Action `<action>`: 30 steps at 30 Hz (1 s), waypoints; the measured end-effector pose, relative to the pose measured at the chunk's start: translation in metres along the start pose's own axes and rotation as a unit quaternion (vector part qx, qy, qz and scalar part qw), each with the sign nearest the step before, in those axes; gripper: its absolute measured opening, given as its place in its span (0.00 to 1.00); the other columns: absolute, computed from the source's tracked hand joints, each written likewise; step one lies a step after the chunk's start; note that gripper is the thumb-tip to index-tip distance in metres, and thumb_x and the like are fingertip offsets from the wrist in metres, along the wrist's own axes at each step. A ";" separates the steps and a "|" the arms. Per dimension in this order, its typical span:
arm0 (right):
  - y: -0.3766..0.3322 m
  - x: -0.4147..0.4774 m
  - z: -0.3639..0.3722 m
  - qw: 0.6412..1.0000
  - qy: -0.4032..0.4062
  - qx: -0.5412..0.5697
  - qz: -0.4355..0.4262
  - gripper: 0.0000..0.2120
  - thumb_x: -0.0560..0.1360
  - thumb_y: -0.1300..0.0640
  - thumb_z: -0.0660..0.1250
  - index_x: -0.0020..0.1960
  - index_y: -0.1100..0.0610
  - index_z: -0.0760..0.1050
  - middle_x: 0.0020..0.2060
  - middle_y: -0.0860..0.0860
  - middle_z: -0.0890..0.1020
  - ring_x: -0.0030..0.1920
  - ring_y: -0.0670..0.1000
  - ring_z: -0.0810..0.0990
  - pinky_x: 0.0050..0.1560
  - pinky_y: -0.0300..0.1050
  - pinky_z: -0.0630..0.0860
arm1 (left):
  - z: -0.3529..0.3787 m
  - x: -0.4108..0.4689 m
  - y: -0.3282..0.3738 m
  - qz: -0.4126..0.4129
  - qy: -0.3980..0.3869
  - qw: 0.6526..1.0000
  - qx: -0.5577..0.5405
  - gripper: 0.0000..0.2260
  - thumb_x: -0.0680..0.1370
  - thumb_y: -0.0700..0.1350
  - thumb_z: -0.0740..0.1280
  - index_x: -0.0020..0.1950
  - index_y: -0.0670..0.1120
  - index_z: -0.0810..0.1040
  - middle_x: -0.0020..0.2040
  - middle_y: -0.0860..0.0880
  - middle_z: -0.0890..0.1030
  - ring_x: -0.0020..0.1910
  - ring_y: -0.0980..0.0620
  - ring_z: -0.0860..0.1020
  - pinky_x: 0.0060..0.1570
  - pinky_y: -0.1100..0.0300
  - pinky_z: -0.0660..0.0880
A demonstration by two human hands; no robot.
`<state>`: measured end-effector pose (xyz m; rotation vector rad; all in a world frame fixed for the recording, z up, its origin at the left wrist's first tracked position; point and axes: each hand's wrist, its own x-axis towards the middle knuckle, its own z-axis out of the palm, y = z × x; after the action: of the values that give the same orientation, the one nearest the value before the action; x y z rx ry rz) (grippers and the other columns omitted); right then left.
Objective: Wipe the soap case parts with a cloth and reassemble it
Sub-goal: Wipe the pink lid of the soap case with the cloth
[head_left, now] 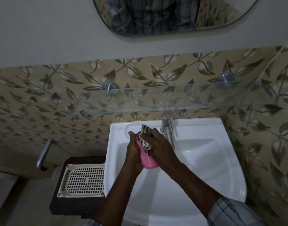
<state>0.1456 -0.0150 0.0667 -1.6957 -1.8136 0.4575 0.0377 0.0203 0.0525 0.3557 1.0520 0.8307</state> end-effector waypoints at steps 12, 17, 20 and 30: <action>-0.008 -0.016 -0.008 0.997 0.001 0.073 -0.016 0.20 0.73 0.72 0.63 0.63 0.61 0.77 0.56 0.59 0.79 0.53 0.58 0.77 0.54 0.53 0.77 | -0.003 -0.001 -0.006 0.094 0.091 0.990 0.053 0.22 0.82 0.55 0.59 0.46 0.44 0.88 0.45 0.41 0.87 0.46 0.42 0.84 0.53 0.51 0.80; 0.001 -0.008 -0.012 0.996 0.030 0.081 0.024 0.19 0.73 0.72 0.66 0.62 0.62 0.78 0.55 0.60 0.79 0.53 0.59 0.78 0.54 0.57 0.77 | -0.002 0.001 -0.002 0.093 0.090 0.991 0.042 0.19 0.81 0.54 0.60 0.41 0.45 0.84 0.38 0.43 0.83 0.42 0.43 0.80 0.54 0.48 0.78; -0.007 -0.016 -0.006 0.995 0.009 0.079 -0.054 0.18 0.73 0.68 0.71 0.62 0.62 0.79 0.57 0.57 0.81 0.55 0.50 0.79 0.56 0.49 0.79 | 0.001 0.004 0.003 0.106 0.067 0.991 0.050 0.20 0.80 0.54 0.59 0.51 0.43 0.87 0.46 0.41 0.87 0.45 0.43 0.84 0.56 0.50 0.79; -0.010 -0.007 0.000 0.999 0.003 -0.024 -0.039 0.18 0.73 0.57 0.56 0.59 0.57 0.77 0.52 0.57 0.81 0.46 0.60 0.81 0.40 0.51 0.74 | 0.009 0.002 0.010 0.091 0.057 0.989 0.101 0.24 0.75 0.57 0.66 0.56 0.38 0.83 0.47 0.40 0.85 0.42 0.46 0.84 0.45 0.55 0.81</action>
<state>0.1373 -0.0234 0.0716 -1.6495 -1.8930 0.3771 0.0421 0.0292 0.0620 0.5873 1.2276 0.9170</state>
